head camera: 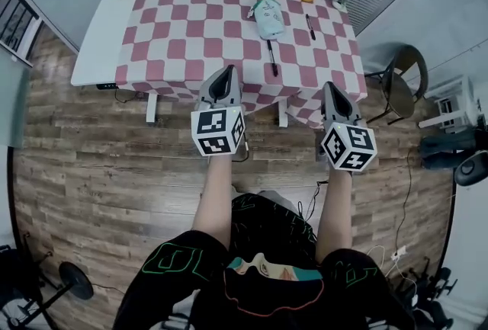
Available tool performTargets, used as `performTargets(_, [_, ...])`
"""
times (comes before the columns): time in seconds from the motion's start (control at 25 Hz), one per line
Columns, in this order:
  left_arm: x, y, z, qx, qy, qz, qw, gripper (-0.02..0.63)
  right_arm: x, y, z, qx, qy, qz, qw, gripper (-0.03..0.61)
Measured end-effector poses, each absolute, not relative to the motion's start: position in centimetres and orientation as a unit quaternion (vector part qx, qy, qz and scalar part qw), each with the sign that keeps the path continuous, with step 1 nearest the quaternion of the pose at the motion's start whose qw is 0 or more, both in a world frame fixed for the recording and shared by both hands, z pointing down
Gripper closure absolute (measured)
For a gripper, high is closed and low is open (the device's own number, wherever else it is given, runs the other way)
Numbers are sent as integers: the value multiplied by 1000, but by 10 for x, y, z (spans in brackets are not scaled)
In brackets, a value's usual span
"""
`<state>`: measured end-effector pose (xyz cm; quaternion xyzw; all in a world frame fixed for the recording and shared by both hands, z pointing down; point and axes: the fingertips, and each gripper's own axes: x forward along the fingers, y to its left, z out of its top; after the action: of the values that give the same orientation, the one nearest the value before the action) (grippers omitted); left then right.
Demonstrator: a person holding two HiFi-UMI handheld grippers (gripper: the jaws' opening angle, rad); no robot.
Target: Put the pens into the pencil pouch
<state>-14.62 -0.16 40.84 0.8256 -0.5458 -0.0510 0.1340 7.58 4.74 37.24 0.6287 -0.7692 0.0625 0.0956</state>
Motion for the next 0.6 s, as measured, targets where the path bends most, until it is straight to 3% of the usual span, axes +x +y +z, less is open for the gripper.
performTargets(0.32, [-125,-30,415,831,-536,-41,143,615,101,19,376,638,-761,66,98,577])
performTargets(0.6, [-151,-68,402,807,-577,-43,119,615,78,-40,374,597,-796,62,73,577])
